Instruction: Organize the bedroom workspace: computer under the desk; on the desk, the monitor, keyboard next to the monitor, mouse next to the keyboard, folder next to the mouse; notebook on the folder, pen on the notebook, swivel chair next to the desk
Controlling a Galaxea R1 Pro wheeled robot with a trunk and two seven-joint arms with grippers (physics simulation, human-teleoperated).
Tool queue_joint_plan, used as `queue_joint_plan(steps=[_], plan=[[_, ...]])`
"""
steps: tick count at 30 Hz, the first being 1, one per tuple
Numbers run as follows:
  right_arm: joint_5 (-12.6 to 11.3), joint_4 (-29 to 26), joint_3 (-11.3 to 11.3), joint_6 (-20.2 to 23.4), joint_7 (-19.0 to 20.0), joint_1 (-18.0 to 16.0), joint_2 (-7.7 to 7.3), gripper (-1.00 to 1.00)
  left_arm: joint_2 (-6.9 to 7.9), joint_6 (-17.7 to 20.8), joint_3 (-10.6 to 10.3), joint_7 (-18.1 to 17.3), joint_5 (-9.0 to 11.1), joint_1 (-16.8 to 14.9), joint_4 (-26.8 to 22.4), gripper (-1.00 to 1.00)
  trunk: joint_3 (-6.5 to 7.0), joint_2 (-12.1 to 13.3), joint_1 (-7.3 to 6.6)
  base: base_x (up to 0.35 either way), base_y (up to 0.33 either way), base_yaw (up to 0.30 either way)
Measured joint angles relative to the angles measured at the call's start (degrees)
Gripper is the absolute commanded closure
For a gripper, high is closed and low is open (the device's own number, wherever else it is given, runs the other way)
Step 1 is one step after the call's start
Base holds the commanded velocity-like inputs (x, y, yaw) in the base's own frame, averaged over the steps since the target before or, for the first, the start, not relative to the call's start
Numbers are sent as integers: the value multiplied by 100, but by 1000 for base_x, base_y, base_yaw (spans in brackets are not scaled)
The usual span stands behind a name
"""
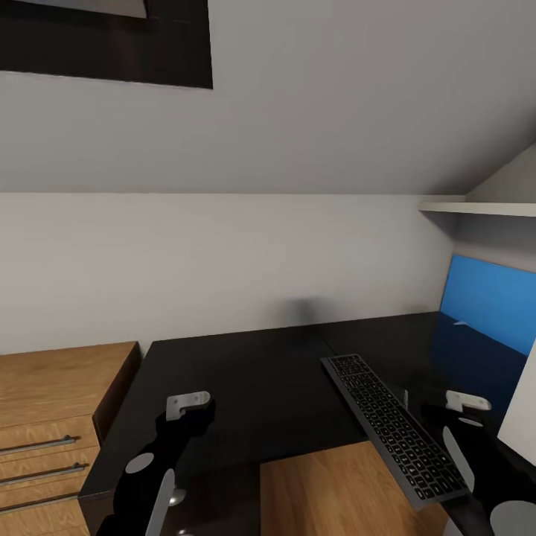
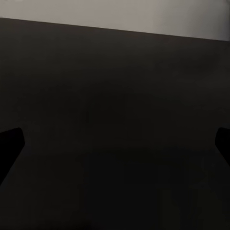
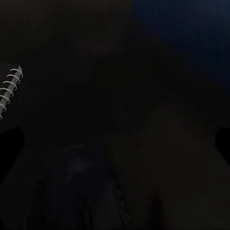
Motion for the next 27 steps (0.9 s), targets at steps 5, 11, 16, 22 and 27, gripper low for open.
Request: queue_joint_plan(steps=[5, 11, 16, 22, 27], plan=[[1, 33, 15, 10, 3, -18, 0, -100, 0, 0, 0, 0, 0, 0, -11, -100, 0, 0, 0, 0, 0, 0], [-2, 35, 29, 183, 21, -19, 0, -100, 0, 0, 0, 0, 0, 0, -12, -100, 0, 0, 0, 0, 0, 0], [-7, 36, 38, 319, 66, -20, 7, -100, 0, 0, 0, 0, 1, 0, -12, -100, 0, 0, 0, 0, 0, 0], [-7, 39, 48, 446, 107, -19, 8, -100, 0, 0, 0, 0, 0, 0, -20, -100, 0, 0, 0, 0, 0, 0], [-7, 132, 51, 462, 109, -21, 8, -100, 0, 1, 0, 0, 0, 0, -21, -100, 0, 0, 0, 0, 0, 0]])
